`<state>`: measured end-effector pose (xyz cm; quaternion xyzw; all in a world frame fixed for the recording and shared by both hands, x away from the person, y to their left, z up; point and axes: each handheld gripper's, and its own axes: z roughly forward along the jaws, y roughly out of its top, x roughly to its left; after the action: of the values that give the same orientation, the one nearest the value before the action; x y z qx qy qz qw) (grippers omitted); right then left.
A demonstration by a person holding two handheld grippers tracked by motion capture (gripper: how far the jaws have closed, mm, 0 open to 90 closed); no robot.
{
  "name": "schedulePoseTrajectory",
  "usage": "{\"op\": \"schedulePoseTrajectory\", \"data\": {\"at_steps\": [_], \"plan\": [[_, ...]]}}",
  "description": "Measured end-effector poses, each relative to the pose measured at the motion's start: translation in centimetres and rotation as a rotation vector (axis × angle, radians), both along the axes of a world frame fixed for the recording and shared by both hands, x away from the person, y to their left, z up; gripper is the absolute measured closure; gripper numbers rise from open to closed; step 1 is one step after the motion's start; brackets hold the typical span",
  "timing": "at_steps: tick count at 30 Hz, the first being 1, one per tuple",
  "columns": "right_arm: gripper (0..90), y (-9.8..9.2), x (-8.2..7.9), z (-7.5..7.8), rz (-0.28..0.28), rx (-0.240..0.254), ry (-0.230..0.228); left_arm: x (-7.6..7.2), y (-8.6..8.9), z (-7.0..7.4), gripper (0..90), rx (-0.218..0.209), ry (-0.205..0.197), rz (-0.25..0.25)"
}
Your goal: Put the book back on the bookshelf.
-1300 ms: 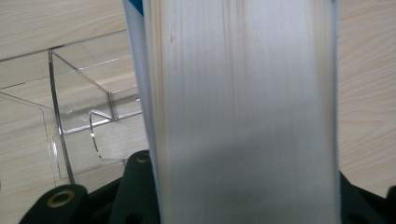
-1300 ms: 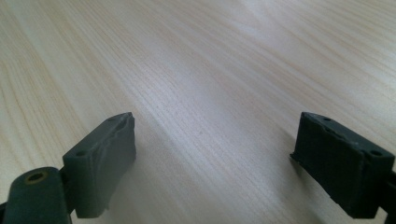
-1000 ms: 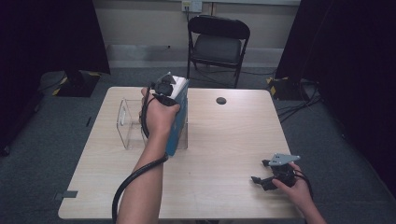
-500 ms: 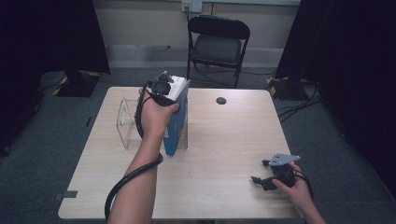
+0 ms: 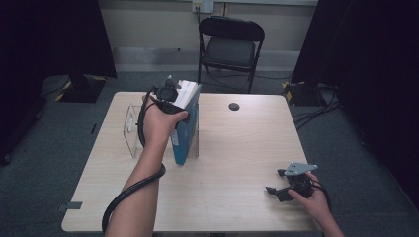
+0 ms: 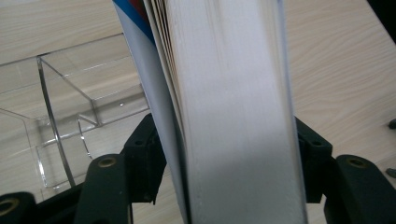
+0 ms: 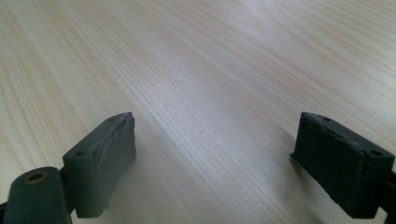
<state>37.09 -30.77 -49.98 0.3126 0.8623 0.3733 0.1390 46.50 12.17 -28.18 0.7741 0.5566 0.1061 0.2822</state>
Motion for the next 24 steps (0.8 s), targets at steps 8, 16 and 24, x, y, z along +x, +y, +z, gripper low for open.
{"op": "schedulePoseTrajectory", "data": {"at_steps": [8,16,24], "plan": [[11.8,0.0,0.0,0.0,0.002,-0.003,0.000,-0.7,0.3,0.2,34.8,-0.001,0.016,-0.027],[11.9,0.0,0.0,0.0,0.002,-0.002,-0.001,-1.2,0.6,0.1,30.1,-0.012,0.024,-0.043],[11.8,0.0,0.0,0.0,0.001,-0.002,0.000,-1.6,1.1,0.1,27.1,-0.034,0.025,-0.051]]}}
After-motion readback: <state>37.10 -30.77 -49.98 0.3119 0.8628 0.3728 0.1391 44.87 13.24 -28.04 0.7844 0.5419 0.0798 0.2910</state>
